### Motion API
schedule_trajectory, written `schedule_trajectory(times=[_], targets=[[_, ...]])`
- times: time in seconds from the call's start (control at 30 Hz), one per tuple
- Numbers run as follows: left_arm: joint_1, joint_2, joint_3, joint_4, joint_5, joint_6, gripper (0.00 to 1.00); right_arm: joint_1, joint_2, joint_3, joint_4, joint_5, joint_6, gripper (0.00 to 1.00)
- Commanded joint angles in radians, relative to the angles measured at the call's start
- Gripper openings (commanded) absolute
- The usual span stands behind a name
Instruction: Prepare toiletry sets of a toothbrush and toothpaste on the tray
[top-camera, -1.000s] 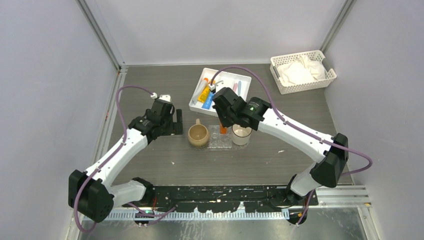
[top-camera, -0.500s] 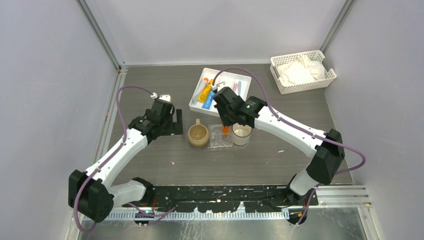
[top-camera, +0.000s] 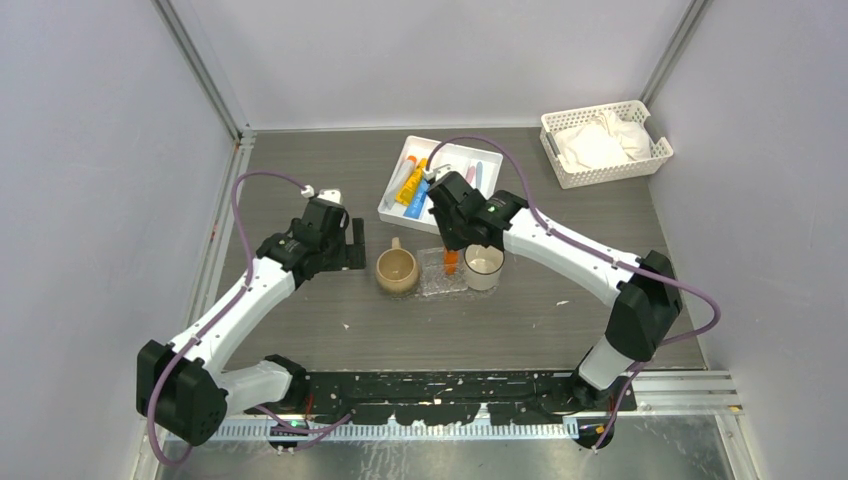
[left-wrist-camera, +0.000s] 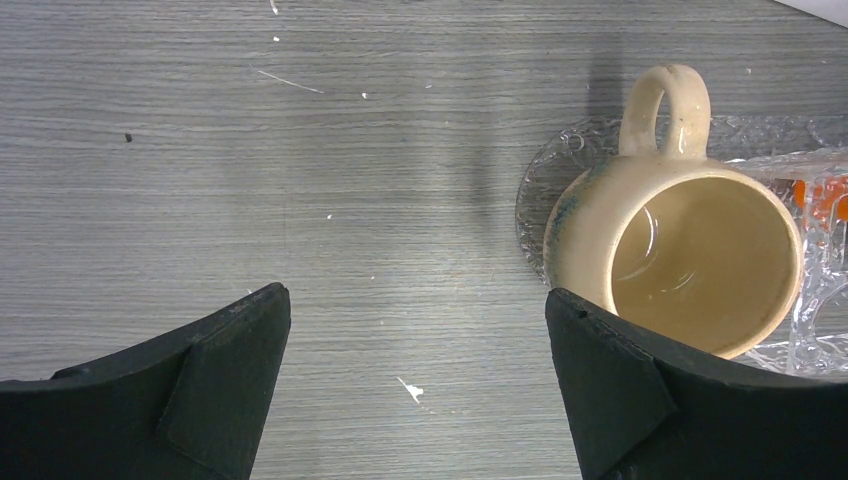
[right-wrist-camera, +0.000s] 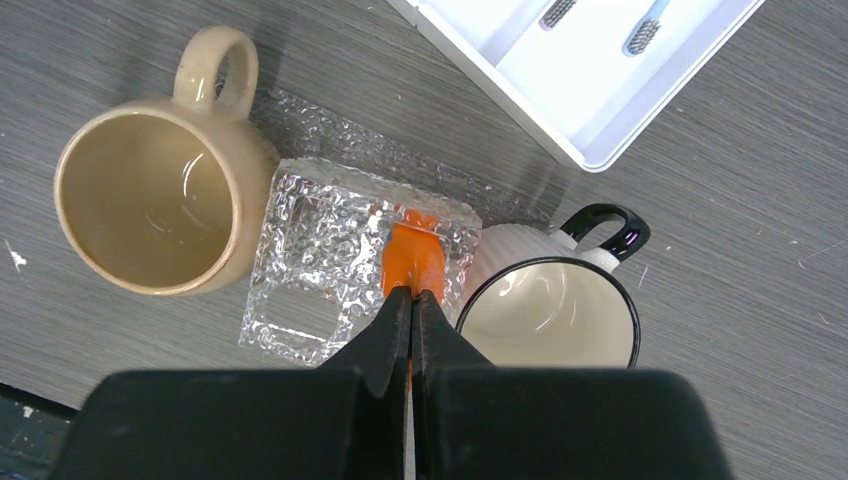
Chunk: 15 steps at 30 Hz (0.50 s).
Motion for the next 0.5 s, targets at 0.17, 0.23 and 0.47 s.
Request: schedule_trajectory(times=[0.17, 0.23, 0.47], targets=[[0.007, -0.025, -0.002, 0.009, -0.018, -0.009, 1.0, -0.012, -0.003, 0.014, 0.038, 0.04, 0.012, 0.01], [0.007, -0.024, -0.002, 0.01, -0.016, -0.009, 1.0, -0.012, -0.005, 0.018, 0.03, 0.042, 0.01, 0.01], [0.007, -0.025, 0.001, 0.007, -0.011, -0.005, 1.0, -0.012, -0.012, 0.019, 0.021, 0.045, 0.016, 0.27]])
